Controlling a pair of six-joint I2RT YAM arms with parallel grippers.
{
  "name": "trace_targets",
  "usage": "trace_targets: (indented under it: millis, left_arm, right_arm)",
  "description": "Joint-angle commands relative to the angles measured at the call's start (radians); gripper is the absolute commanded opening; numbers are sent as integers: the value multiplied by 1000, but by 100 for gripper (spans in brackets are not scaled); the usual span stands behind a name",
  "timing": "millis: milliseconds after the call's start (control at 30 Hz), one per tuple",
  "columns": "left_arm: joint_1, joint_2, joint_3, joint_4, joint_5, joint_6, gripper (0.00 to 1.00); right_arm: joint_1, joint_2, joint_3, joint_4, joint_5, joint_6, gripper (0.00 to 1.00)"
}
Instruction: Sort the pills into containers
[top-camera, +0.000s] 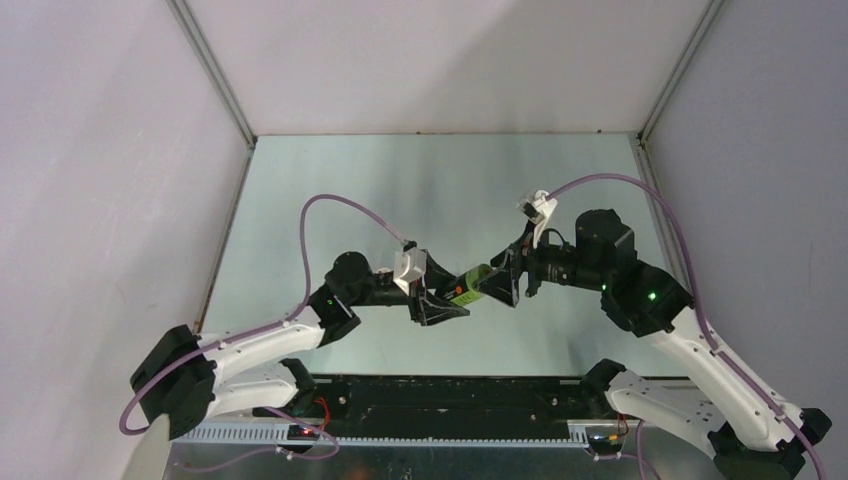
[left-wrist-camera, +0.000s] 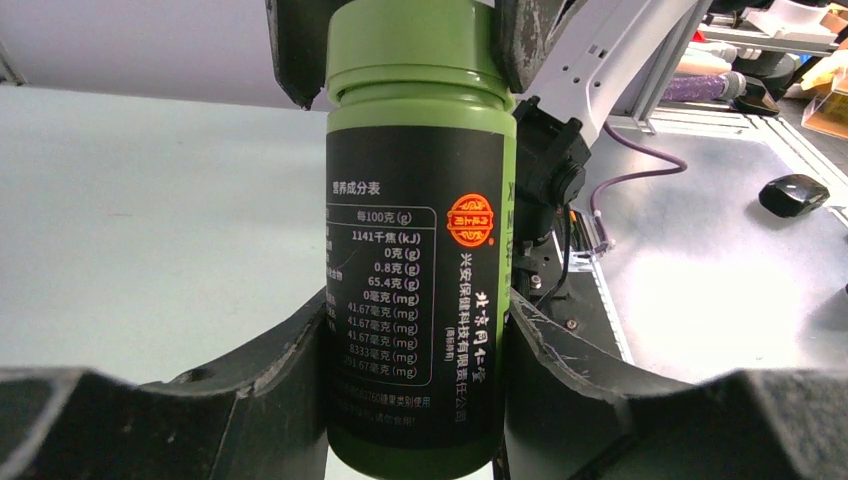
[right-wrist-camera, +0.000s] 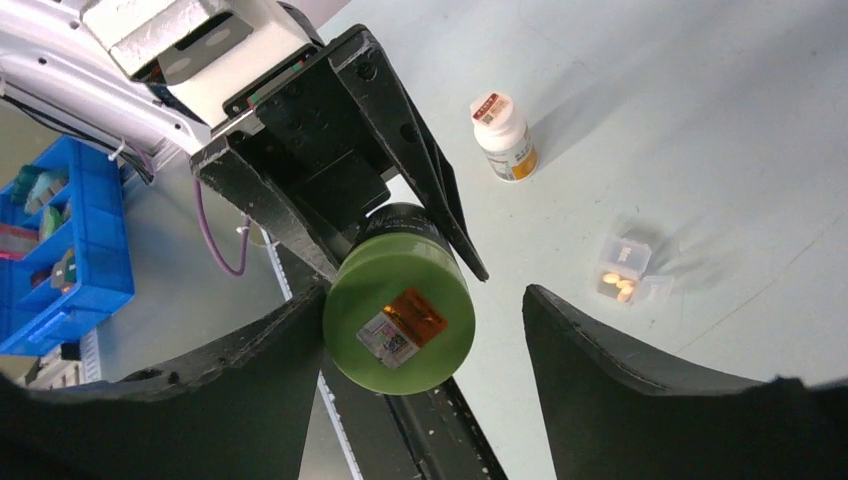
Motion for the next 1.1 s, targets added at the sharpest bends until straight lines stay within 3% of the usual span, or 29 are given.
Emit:
trace_targets:
  millis: [0, 333, 600, 800, 867, 1067]
  left_arm:
    - [2, -2, 53, 44, 45, 3, 0]
    - [2, -10, 43, 72, 36, 6, 0]
    - [1, 0, 34, 73, 25, 5, 0]
    - [1, 6, 39, 80, 17, 3, 0]
    - [1, 6, 43, 80, 18, 1, 0]
    - [2, 3, 52, 67, 36, 1, 0]
  right_arm:
    - [1, 25, 8, 59, 77, 51, 74]
    - [-13, 90, 9, 82, 294, 244, 80]
    - [-29, 8, 8, 116, 286, 278, 95]
    - [-45, -61, 8, 78, 84, 112, 97]
    - [-44, -63, 7, 31, -77, 41, 97]
    - [-41, -54, 10, -57, -142, -28, 97]
